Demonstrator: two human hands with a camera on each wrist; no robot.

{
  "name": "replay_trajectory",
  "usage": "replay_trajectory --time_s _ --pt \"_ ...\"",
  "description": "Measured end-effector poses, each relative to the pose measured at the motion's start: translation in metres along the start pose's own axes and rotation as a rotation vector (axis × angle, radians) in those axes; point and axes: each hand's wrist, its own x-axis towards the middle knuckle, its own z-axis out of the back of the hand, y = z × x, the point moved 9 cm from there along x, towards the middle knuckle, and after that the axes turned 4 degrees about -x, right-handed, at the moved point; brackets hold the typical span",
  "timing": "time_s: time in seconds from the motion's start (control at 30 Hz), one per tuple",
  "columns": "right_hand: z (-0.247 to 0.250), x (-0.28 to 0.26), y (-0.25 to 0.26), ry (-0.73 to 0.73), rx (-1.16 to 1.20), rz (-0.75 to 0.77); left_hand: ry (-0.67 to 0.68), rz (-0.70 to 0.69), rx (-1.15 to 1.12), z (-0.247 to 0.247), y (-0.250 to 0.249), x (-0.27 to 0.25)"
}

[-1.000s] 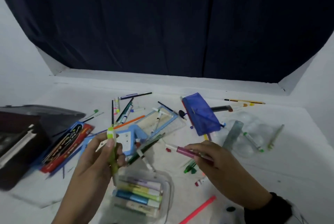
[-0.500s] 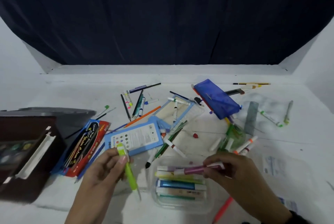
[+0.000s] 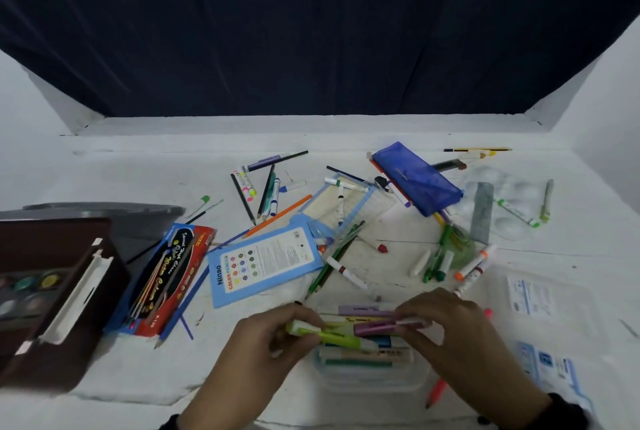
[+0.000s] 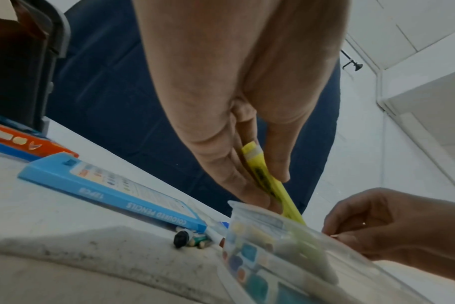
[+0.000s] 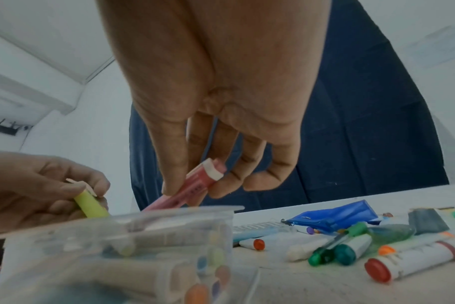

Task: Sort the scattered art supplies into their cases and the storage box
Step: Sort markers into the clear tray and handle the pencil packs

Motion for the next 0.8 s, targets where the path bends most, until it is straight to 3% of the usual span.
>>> replay_trajectory --time_s 0.13,0.23,0.33,0.5,0.8 --pt "-0.006 0.0 0.006 -0.007 -0.073 0.074 -0.002 -0.25 0.238 -0.007 -0.023 -0.002" --pt "-0.014 0.001 0.007 0.023 -0.111 0.081 0.052 -0.338 0.402 -0.02 -0.03 0.0" --pt "-0.026 0.002 0.004 0.096 -0.145 0.051 0.079 -0.339 0.536 -0.032 -0.03 0.006" --pt "-0.027 0.006 0.004 0.098 -0.112 0.018 0.112 -0.315 0.603 -0.041 -0.036 0.012" --pt "-0.022 0.003 0.001 0.02 -0.037 -0.017 0.092 -0.309 0.701 -0.055 -0.041 0.019"
